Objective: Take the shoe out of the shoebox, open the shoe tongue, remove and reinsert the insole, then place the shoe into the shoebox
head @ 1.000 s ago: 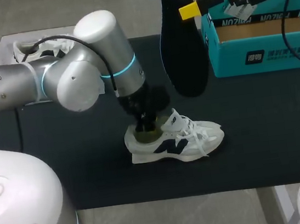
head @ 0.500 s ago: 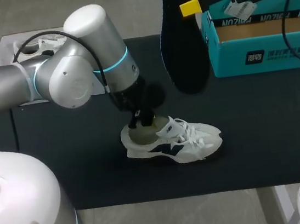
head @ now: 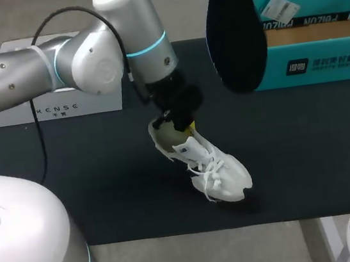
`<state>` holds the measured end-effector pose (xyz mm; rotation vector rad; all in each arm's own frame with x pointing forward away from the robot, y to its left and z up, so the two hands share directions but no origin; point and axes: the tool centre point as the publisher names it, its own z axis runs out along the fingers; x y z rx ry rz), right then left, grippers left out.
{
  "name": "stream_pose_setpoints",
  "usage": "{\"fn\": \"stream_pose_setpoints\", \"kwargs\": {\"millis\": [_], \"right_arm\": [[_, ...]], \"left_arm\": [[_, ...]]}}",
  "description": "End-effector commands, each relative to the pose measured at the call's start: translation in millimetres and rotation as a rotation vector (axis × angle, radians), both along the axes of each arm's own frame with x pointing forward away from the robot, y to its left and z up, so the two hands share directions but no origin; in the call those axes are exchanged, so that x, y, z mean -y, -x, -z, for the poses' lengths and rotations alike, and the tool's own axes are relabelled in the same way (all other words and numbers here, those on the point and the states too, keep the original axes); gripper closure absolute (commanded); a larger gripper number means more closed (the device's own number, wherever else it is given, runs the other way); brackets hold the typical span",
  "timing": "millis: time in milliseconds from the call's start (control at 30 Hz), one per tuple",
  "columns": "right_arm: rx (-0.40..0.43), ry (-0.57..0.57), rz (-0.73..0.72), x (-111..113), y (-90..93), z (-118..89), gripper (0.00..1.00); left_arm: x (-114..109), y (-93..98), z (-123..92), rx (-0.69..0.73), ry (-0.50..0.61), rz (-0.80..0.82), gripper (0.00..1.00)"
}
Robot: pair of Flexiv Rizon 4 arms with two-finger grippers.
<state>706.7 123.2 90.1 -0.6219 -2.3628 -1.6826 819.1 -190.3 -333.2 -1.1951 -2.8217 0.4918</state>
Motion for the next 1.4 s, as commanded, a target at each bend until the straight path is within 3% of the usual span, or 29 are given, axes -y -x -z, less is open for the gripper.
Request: {"fn": "stream_pose_setpoints", "kwargs": {"millis": [33,233,700,933,1400], "right_arm": [[0.005,-0.010,0.022,1,4.1,1,1.00],[0.005,-0.010,0.022,1,4.1,1,1.00],[0.005,-0.010,0.022,1,4.1,1,1.00],[0.005,-0.010,0.022,1,4.1,1,1.00],[0.005,-0.010,0.022,1,4.1,1,1.00]], "left_arm": [[10,-10.0,-13,-0.026,-0.065,0.350,1.00],[24,-7.5,-16,-0.074,-0.099,0.581,1.00],[55,-2.4,4,-0.063,-0.251,0.804,1.00],[65,5.1,16,-0.070,-0.265,0.833,1.00],[53,0.8,34,-0.111,-0.262,0.793,1.00]]}}
